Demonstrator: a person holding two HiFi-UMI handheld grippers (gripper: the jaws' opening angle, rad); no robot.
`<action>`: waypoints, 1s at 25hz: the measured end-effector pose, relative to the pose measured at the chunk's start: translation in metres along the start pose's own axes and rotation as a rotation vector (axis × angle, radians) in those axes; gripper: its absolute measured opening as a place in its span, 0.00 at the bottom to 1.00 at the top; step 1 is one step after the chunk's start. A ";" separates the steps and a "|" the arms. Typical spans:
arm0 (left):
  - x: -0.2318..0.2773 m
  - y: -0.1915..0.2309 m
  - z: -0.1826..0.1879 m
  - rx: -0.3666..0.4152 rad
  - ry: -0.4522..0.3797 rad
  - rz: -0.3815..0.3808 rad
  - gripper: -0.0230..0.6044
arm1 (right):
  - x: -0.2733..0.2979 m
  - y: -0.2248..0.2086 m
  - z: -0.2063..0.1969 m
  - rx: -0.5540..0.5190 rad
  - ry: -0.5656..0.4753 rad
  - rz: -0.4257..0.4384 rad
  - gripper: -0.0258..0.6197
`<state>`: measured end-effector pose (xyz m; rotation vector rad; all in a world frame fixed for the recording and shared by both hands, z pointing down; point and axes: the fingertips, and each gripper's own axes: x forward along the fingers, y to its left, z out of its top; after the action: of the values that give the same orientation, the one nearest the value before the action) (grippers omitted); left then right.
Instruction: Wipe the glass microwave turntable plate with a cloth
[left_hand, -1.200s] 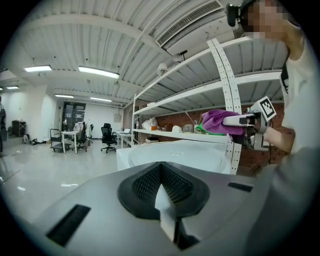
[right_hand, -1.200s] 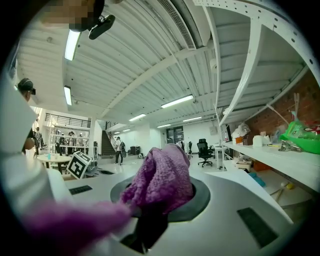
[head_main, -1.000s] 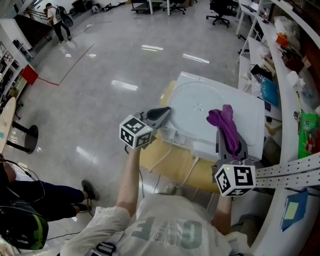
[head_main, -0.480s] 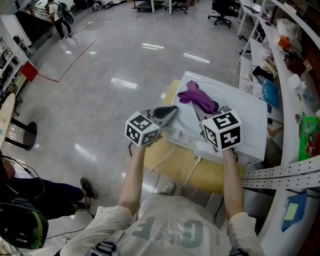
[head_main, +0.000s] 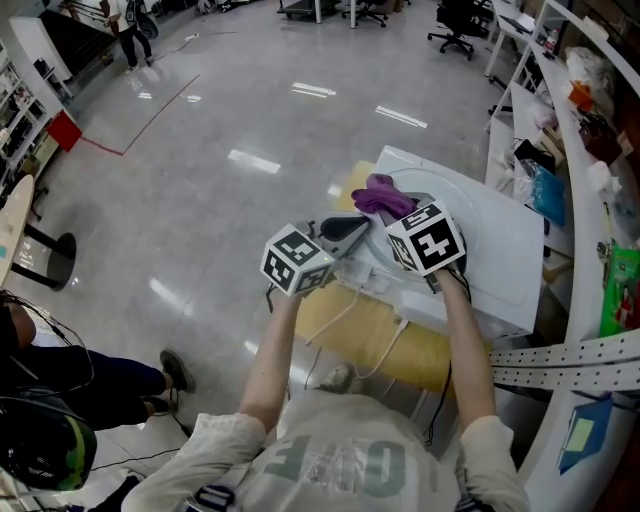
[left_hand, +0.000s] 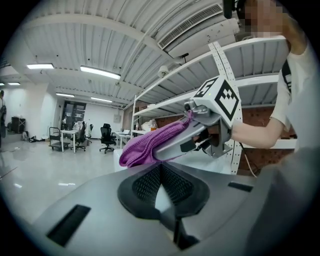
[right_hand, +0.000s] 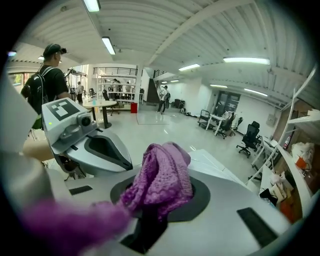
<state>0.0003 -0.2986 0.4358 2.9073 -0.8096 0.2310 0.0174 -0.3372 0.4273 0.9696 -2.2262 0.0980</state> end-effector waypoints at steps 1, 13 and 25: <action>0.000 0.000 0.000 0.003 0.006 0.000 0.04 | 0.002 -0.001 0.001 -0.002 0.011 0.000 0.13; -0.001 -0.001 -0.001 0.007 0.011 0.013 0.04 | 0.008 -0.060 -0.010 -0.001 0.087 -0.158 0.13; -0.002 -0.002 -0.002 0.025 0.003 0.050 0.04 | -0.018 -0.111 -0.039 0.066 0.130 -0.262 0.13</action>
<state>-0.0011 -0.2957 0.4372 2.9118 -0.8854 0.2522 0.1220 -0.3929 0.4234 1.2465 -1.9708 0.1132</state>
